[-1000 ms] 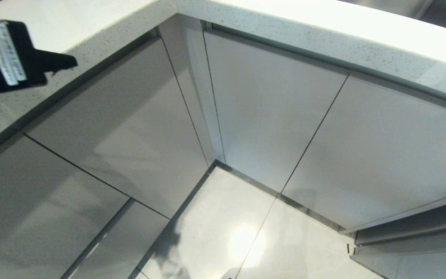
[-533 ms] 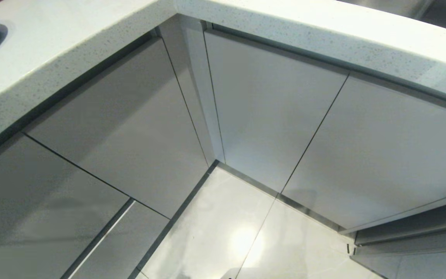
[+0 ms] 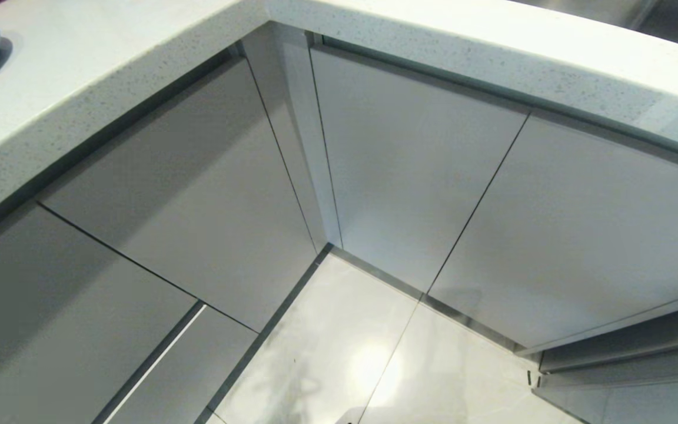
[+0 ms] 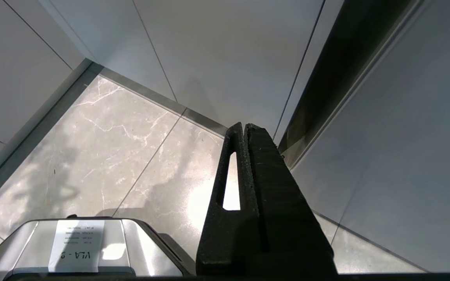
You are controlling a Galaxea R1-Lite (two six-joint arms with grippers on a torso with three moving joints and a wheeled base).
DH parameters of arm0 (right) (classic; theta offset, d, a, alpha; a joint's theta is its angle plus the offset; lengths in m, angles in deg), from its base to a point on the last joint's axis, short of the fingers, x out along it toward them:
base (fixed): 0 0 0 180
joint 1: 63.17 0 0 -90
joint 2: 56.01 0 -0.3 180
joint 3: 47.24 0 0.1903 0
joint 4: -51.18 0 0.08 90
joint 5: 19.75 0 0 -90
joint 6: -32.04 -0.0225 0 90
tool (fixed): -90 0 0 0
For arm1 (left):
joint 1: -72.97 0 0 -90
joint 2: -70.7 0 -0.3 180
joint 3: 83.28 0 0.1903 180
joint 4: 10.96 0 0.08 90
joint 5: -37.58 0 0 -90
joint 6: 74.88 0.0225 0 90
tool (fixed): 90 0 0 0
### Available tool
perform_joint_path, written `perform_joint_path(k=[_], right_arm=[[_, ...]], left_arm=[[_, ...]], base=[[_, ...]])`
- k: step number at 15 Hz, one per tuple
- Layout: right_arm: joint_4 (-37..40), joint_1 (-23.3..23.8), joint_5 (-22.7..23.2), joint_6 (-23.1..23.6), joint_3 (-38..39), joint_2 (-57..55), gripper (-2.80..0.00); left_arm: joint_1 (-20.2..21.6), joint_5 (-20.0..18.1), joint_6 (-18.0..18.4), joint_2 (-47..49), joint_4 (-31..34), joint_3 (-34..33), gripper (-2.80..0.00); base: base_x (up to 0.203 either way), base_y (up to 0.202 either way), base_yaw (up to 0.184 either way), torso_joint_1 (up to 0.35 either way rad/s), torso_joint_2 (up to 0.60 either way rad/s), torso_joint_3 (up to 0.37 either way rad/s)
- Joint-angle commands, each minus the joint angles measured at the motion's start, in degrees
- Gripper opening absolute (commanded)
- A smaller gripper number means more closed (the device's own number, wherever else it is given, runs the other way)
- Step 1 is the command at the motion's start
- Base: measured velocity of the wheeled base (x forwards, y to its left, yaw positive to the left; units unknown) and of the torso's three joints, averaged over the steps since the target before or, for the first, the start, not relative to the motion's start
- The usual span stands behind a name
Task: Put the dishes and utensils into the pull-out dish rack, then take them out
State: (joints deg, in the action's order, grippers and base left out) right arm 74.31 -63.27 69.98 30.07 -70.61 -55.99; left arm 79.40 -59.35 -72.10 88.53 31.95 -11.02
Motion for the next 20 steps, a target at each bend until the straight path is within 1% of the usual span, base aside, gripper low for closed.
perform_joint_path(k=[1, 2, 3, 5, 6, 7, 10, 11, 12, 13, 14, 15, 17, 20], right_arm=[[-0.02, -0.04, 0.0, -0.01, 0.09, 0.24, -2.8], [-0.02, -0.06, 0.0, 0.02, 0.09, 0.24, -2.8], [-0.02, -0.02, -0.01, 0.02, 0.09, 0.24, -2.8], [-0.02, -0.03, 0.0, 0.04, 0.09, 0.21, -2.8], [-0.02, 0.01, 0.0, -0.01, 0.09, 0.24, -2.8], [-0.02, -0.08, -0.04, 0.01, 0.09, 0.23, -2.8], [-0.02, 0.01, 0.0, -0.03, 0.09, 0.24, -2.8], [-0.02, 0.01, 0.0, 0.04, 0.09, 0.24, -2.8], [-0.02, -0.01, 0.0, 0.04, 0.09, 0.24, -2.8], [-0.02, -0.06, 0.0, 0.01, 0.09, 0.23, -2.8], [-0.02, 0.01, 0.0, 0.04, 0.09, 0.24, -2.8], [-0.02, 0.0, 0.0, 0.03, 0.09, 0.24, -2.8], [-0.02, -0.02, 0.0, 0.01, 0.09, 0.24, -2.8], [-0.02, 0.0, 0.0, -0.03, 0.09, 0.23, -2.8]], left_arm=[[-2.99, 1.04, 0.01, -3.11, 0.21, -2.01, -2.8], [-5.24, 0.87, 0.44, -5.79, 0.37, -3.44, -2.8], [-6.03, 0.72, 1.28, -8.16, 0.28, -6.15, -2.8], [-6.17, 0.88, 2.33, -13.28, -0.11, -14.74, -2.8], [-6.14, 1.84, 2.37, -14.86, -1.84, -19.23, -2.8], [-6.12, 3.19, 2.36, -16.03, -5.67, -24.44, -2.8], [-6.09, 5.87, 2.44, -17.18, -25.48, -42.28, -2.8], [-6.09, 6.41, 2.51, -17.44, -30.88, -47.26, -2.8], [-6.09, 6.79, 2.4, -17.64, -33.11, -49.85, -2.8], [-6.08, 6.87, 2.35, -17.75, -31.28, -50.46, -2.8], [-6.09, 6.65, 2.17, -17.8, -26.16, -50.41, -2.8], [-6.13, 5.89, 1.52, -17.82, -22.88, -50.39, -2.8], [-6.61, 4.73, 1.01, -17.83, -22.71, -50.39, -2.8], [-6.61, 4.64, 0.12, -17.83, -22.83, -50.33, -2.8]], base=[[0.0, 0.0, 0.0, 0.0, 0.0, 0.0], [0.0, 0.0, 0.0, 0.0, 0.0, 0.0], [0.0, 0.0, 0.0, 0.0, 0.0, 0.0], [0.0, 0.0, 0.0, 0.0, 0.0, 0.0], [0.0, 0.0, 0.0, 0.0, 0.0, 0.0], [0.0, 0.0, 0.0, 0.0, 0.0, 0.0], [0.0, 0.0, 0.0, 0.0, 0.0, 0.0], [0.0, 0.0, 0.0, 0.0, 0.0, 0.0], [0.0, 0.0, 0.0, 0.0, 0.0, 0.0], [0.0, 0.0, 0.0, 0.0, 0.0, 0.0], [0.0, 0.0, 0.0, 0.0, 0.0, 0.0], [0.0, 0.0, 0.0, 0.0, 0.0, 0.0], [0.0, 0.0, 0.0, 0.0, 0.0, 0.0], [0.0, 0.0, 0.0, 0.0, 0.0, 0.0]])
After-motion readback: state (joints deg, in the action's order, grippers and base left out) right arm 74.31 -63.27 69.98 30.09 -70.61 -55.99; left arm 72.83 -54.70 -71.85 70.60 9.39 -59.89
